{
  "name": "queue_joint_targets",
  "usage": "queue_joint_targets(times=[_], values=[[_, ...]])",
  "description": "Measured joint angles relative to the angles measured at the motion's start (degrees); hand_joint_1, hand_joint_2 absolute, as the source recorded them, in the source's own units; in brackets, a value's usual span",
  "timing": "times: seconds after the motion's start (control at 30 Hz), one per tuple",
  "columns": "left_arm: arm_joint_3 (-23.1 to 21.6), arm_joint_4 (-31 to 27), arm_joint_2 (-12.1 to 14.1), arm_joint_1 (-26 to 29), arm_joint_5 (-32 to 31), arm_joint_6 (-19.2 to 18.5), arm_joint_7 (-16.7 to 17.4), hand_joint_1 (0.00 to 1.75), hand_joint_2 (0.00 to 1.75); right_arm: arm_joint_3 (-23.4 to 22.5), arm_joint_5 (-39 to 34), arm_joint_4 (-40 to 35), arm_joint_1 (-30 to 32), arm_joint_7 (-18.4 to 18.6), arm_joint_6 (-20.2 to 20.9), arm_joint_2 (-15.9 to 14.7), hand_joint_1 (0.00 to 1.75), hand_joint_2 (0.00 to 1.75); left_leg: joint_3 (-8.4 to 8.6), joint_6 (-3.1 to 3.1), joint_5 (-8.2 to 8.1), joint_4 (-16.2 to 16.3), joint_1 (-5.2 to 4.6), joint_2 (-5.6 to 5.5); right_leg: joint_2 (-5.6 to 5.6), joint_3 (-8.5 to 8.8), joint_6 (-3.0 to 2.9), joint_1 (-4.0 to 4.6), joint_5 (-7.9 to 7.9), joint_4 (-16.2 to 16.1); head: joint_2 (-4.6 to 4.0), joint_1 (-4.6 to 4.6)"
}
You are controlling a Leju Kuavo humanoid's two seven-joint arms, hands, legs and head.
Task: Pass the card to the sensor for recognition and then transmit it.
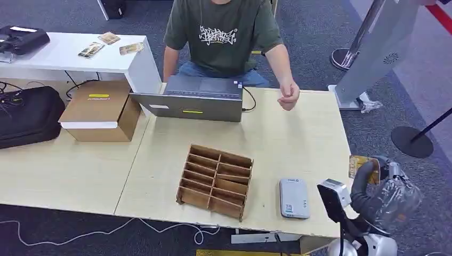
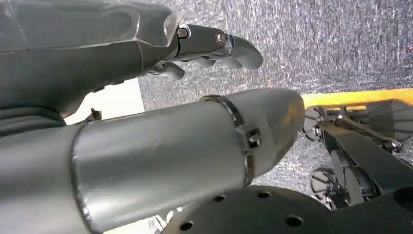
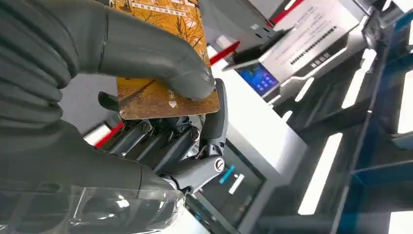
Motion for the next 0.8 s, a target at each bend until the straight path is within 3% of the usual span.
queue_joint_targets(times=[0.17,0.4,0.53,0.6,0.67,0.8], values=[[0.0,-0.1,0.8,-0.7,-4.5,-0.2,0.0,0.00,0.00,0.2,6.1,7.2,-6.6,0.5,0.0,-0.7,1.75,1.75,0.00,0.00,0.04,0.0,0.00,-0.01,0.00,0.01,-0.02,0.00,0.04,0.0,0.00,0.00],[0.0,-0.5,1.9,-2.1,-11.5,-0.2,1.5,0.00,0.00,0.7,14.9,17.7,-18.6,5.1,0.0,-0.8,1.75,1.75,0.09,-0.04,0.18,0.0,0.00,0.01,0.02,-0.01,-0.07,0.00,0.13,0.0,0.00,-0.02],[0.0,-1.1,2.1,-3.3,-14.5,-0.7,3.3,0.00,0.00,1.5,19.2,23.8,-26.0,11.9,0.0,-0.3,1.75,1.75,0.09,-0.07,0.22,0.0,0.01,0.01,0.03,-0.02,-0.07,0.00,0.14,0.1,0.00,-0.02],[0.0,-1.3,2.2,-3.8,-15.5,-0.9,3.8,0.00,0.00,3.1,20.3,27.0,-28.9,17.3,0.0,-0.8,1.75,1.75,0.09,-0.04,0.25,0.0,0.00,0.01,0.03,-0.03,-0.09,0.00,0.16,0.1,0.00,-0.02],[0.0,-1.6,2.2,-4.3,-16.1,-1.0,4.3,0.00,0.00,6.3,20.7,30.2,-32.0,24.5,0.0,-2.4,1.75,1.75,0.07,-0.04,0.25,0.0,-0.02,0.01,0.03,-0.04,-0.08,0.00,0.18,0.1,0.00,-0.02],[0.0,-1.8,2.3,-4.9,-16.1,-1.1,4.4,0.00,0.00,14.5,20.8,36.6,-37.9,32.4,0.0,-6.1,1.75,1.75,0.08,-0.04,0.25,0.0,-0.02,0.04,0.08,-0.05,-0.06,-0.01,0.22,0.1,0.00,-0.02]])
